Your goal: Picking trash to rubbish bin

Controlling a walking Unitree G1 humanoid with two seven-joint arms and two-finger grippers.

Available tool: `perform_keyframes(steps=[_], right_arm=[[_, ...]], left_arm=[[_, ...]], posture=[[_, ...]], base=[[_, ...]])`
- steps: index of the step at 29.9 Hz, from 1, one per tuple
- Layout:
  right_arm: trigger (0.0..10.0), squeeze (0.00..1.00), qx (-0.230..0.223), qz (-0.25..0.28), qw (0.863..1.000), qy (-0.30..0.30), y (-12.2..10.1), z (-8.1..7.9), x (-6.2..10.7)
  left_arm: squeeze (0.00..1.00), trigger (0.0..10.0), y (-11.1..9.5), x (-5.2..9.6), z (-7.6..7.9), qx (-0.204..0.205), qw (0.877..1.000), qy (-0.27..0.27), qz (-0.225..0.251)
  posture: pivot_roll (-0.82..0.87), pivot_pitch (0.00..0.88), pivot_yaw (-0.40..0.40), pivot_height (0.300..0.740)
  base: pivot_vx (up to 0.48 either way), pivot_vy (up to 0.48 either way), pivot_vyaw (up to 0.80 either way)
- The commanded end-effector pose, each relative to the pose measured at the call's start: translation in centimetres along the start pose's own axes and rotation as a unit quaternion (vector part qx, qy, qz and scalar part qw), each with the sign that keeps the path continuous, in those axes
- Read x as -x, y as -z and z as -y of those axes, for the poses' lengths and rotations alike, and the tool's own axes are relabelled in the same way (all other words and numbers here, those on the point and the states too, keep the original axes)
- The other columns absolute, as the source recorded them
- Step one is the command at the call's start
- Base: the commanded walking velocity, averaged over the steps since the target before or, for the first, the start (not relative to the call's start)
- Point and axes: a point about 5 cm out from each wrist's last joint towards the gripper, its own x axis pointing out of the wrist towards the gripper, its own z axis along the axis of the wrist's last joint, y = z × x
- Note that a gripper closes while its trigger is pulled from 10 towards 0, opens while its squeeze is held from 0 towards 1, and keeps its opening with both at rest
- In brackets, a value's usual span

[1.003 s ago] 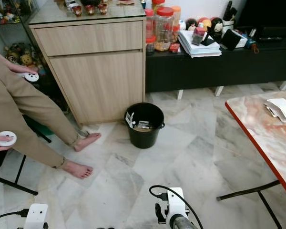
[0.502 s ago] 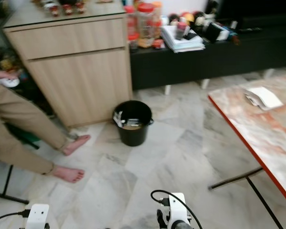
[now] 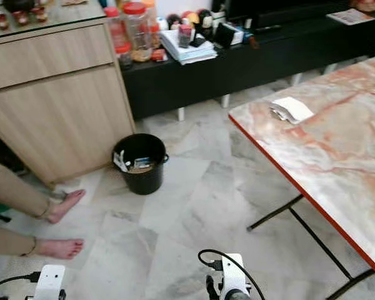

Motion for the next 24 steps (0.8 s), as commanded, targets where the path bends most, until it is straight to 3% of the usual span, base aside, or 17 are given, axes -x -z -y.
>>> perform_keyframes(steps=[1,7,10,14,24], right_arm=[[10.0,0.0,-0.003,-0.008,1.0,0.001,0.28,-0.04,0.03],[10.0,0.0,-0.001,-0.009,1.0,0.0,0.36,-0.03,0.04],[10.0,0.0,0.001,-0.009,1.0,0.0,0.37,-0.04,0.04],[10.0,0.0,0.0,-0.007,1.0,0.0,0.28,-0.01,0.03],[10.0,0.0,-0.001,-0.008,1.0,0.001,0.36,-0.01,0.05]], left_arm=[[0.0,10.0,0.9,0.19,-0.46,-0.003,1.0,-0.001,-0.013],[0.0,10.0,0.89,0.19,-0.47,-0.01,1.0,-0.001,-0.011],[0.0,10.0,0.92,0.15,-0.36,-0.062,0.998,-0.002,-0.017],[0.0,10.0,0.77,0.14,-0.37,-0.021,1.0,-0.005,-0.013],[0.0,10.0,0.73,0.17,-0.28,-0.018,1.0,-0.003,-0.008]], posture=[[0.13,0.112,0.027,0.74],[0.12,0.1,0.025,0.74],[0.12,0.098,0.026,0.74],[0.12,0.103,0.024,0.74],[0.12,0.115,0.023,0.74]], base=[[0.0,0.0,-0.8],[0.0,0.0,-0.8],[0.0,-0.32,-0.8],[0.0,-0.36,-0.79],[0.0,0.0,-0.79]])
